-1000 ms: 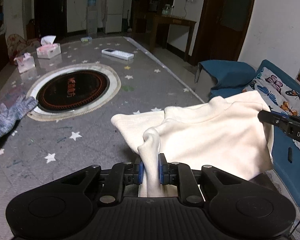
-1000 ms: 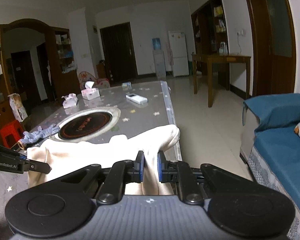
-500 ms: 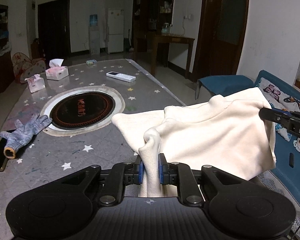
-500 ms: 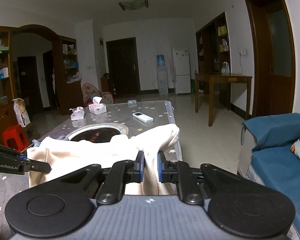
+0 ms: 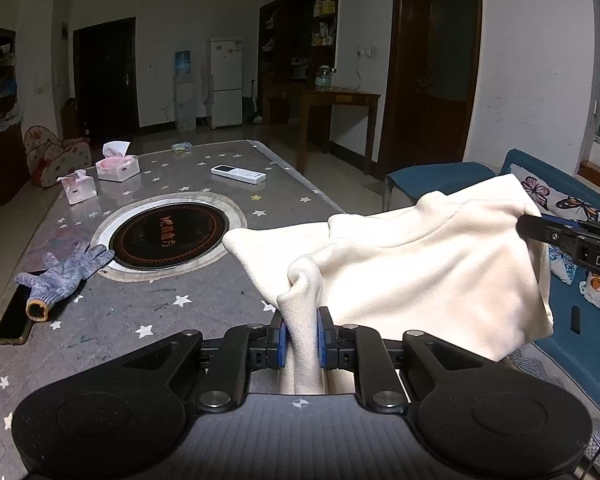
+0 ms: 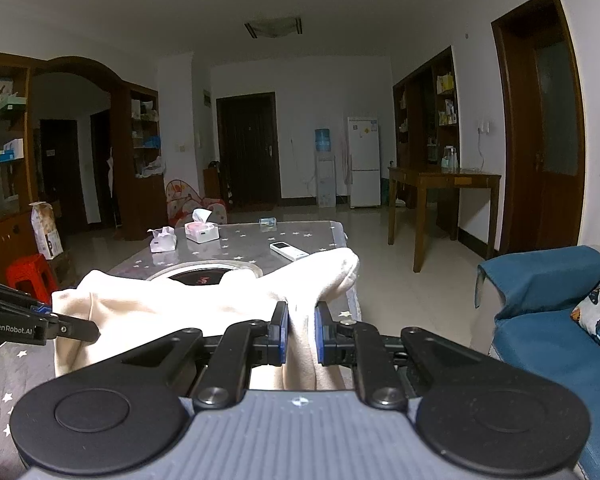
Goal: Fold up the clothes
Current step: 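Lift the gripped sweatshirt edge up with both grippers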
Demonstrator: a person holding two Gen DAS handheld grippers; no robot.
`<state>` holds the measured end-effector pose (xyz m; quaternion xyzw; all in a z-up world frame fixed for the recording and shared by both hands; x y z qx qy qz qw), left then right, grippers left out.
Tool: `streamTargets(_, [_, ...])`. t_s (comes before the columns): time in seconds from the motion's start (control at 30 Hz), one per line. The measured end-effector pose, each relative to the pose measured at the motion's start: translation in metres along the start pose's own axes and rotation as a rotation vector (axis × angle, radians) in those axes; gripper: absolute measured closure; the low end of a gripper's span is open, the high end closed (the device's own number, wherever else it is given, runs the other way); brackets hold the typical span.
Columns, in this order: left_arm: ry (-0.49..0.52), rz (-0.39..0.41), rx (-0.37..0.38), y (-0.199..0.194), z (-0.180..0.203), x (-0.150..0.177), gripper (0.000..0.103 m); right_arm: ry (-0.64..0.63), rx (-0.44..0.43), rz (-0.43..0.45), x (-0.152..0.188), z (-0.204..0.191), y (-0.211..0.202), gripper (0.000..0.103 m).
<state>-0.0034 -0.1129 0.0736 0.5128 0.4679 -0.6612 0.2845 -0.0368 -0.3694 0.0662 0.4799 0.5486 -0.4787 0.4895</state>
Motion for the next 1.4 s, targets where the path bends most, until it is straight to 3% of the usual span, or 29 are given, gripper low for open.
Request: streamTargets(1.4, [0.051, -0.074, 0.02, 0.021, 0.016, 0.024, 0.087, 0.022, 0.039, -0.067, 0.027, 0.012, 0.001, 0.091])
Point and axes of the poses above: each gripper's, at about its wrist camera, not at the fingertips, and y roughly the way its jaws point, z to its right, x to its underside, the point moved 1 cm from there along y, roughly the way its jaws point, and after that the axes turned 15 degrees about z, right-handed, at the moved point
